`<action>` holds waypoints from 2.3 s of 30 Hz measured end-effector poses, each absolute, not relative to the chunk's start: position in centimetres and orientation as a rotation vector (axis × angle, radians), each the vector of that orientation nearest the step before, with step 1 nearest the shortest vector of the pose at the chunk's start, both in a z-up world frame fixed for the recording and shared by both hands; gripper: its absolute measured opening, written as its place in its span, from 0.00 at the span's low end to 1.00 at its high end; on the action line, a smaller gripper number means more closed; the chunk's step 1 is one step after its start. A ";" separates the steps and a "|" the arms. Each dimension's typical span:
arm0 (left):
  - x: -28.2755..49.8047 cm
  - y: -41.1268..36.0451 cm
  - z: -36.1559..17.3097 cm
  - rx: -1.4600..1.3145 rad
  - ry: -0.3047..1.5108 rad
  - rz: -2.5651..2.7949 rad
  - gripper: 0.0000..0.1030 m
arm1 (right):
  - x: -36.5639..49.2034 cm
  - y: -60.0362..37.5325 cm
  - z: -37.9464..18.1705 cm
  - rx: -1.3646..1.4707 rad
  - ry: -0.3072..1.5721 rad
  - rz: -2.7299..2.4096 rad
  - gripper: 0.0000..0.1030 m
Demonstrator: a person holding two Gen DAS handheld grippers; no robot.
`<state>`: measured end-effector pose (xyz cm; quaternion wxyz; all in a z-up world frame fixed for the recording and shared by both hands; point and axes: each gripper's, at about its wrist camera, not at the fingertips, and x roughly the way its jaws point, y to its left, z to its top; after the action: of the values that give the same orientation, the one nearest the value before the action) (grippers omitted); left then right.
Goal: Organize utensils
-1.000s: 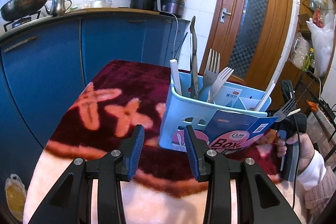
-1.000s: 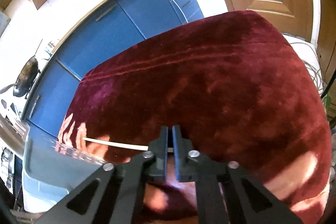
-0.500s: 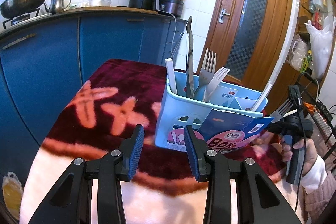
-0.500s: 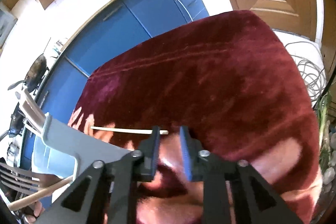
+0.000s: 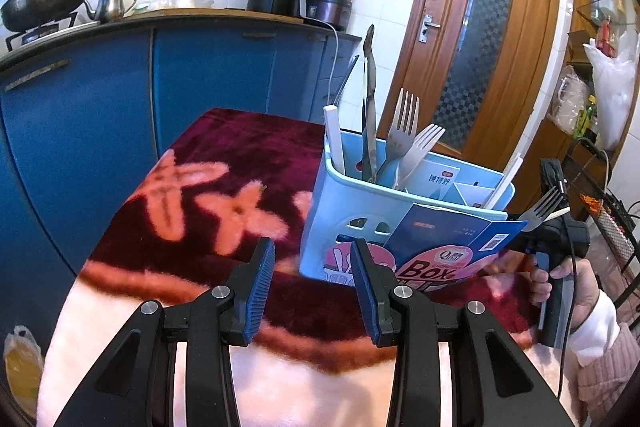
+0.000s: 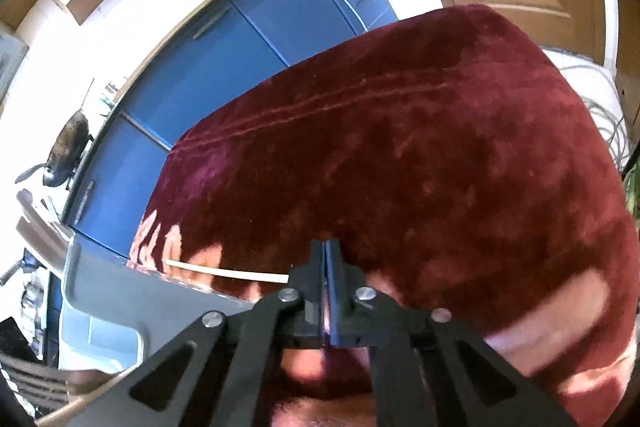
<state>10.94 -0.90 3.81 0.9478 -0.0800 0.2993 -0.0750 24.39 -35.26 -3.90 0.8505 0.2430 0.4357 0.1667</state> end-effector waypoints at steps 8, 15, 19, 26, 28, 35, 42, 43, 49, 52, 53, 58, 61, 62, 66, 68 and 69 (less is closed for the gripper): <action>10.9 -0.9 3.9 -0.168 0.606 -0.155 0.39 | 22.7 -35.4 -3.3 0.460 0.913 0.391 0.02; 10.8 -1.0 3.9 -0.169 0.609 -0.165 0.39 | 20.9 -34.3 -2.4 0.271 0.892 0.435 0.05; 10.7 -1.0 4.0 -0.169 0.608 -0.161 0.39 | 20.5 -33.6 -1.6 0.142 0.850 0.426 0.33; 10.7 -0.8 4.1 -0.173 0.609 -0.148 0.39 | 21.0 -30.7 -1.8 -0.185 0.835 0.466 0.35; 10.7 -0.6 4.1 -0.173 0.608 -0.144 0.39 | 21.2 -30.0 -2.0 -0.250 0.833 0.479 0.31; 10.6 -0.2 4.3 -0.180 0.608 -0.136 0.39 | 21.5 -29.1 -2.5 -0.354 0.854 0.545 0.15; 10.7 0.0 4.4 -0.197 0.614 -0.137 0.39 | 21.2 -29.1 -2.5 -0.420 0.860 0.526 0.09; 10.7 0.0 4.4 -0.198 0.614 -0.138 0.39 | 20.8 -28.9 -2.6 -0.437 0.856 0.517 0.07; 10.7 -0.1 4.4 -0.193 0.617 -0.145 0.39 | 19.2 -30.0 -1.8 -0.354 0.864 0.451 0.05; 10.5 -0.2 4.3 -0.187 0.620 -0.150 0.39 | 17.9 -31.4 -1.0 -0.234 0.888 0.405 0.05; 10.5 -0.2 4.3 -0.189 0.621 -0.153 0.39 | 17.6 -31.9 -0.8 -0.188 0.900 0.395 0.05; 9.8 -0.2 4.4 -0.193 0.613 -0.171 0.39 | 14.2 -33.3 0.0 0.089 1.014 0.370 0.05; 9.3 -0.3 4.6 -0.189 0.608 -0.180 0.39 | 11.9 -32.8 -0.6 0.182 1.093 0.363 0.06; 9.2 -0.3 4.6 -0.191 0.608 -0.184 0.39 | 11.5 -32.5 -0.7 0.185 1.108 0.357 0.06; 8.7 -0.3 4.6 -0.196 0.606 -0.200 0.39 | 10.2 -31.2 -0.5 0.124 1.117 0.347 0.09; 8.5 -0.3 4.7 -0.193 0.606 -0.206 0.39 | 10.2 -31.0 0.3 0.081 1.080 0.325 0.11; 8.4 -0.3 4.7 -0.189 0.606 -0.209 0.39 | 10.7 -30.8 0.7 0.062 1.055 0.316 0.11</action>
<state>8.39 -0.30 4.69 0.9448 -0.0927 0.2972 -0.1023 10.66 -30.79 0.73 0.8517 0.0293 0.5012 0.1499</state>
